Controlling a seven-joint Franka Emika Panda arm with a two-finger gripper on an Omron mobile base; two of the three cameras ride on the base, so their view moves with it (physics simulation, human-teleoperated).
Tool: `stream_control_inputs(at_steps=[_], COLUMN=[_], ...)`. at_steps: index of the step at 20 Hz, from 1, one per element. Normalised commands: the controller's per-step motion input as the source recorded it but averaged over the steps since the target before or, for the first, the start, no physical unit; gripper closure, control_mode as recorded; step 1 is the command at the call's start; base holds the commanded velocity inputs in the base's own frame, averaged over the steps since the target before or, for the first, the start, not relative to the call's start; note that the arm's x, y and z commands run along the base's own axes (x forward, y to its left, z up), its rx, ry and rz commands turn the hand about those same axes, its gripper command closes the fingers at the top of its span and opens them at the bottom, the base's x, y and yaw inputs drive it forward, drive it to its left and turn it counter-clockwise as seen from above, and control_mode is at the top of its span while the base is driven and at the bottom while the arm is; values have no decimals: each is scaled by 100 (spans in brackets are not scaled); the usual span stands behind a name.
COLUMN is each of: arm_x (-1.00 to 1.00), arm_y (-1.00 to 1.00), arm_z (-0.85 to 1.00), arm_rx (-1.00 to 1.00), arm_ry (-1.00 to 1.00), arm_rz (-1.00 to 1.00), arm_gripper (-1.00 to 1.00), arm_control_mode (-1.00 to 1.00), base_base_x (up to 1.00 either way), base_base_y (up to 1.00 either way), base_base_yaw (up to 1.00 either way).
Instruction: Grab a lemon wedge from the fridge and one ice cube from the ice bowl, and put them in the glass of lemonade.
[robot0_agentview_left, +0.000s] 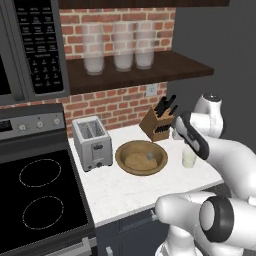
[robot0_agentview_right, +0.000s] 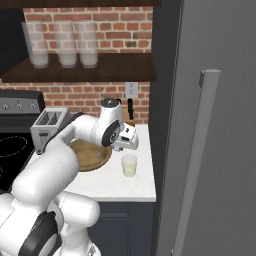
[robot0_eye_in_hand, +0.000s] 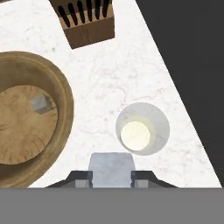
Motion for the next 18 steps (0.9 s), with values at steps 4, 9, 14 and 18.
stream_control_inputs(at_steps=[4,9,14,18], arm_x=[6,0,0,0], arm_y=[-14,-2,-17,-18], arm_z=[-3,-16,-26,-14], arm_rx=[2,0,0,0], arm_ry=[0,0,0,0], arm_rz=[-3,-4,-5,-2], arm_gripper=[100,100,100,100], arm_control_mode=[-100,-100,-100,-100], base_base_x=[0,0,0,0], base_base_y=[0,0,0,0], base_base_yaw=[0,0,0,0])
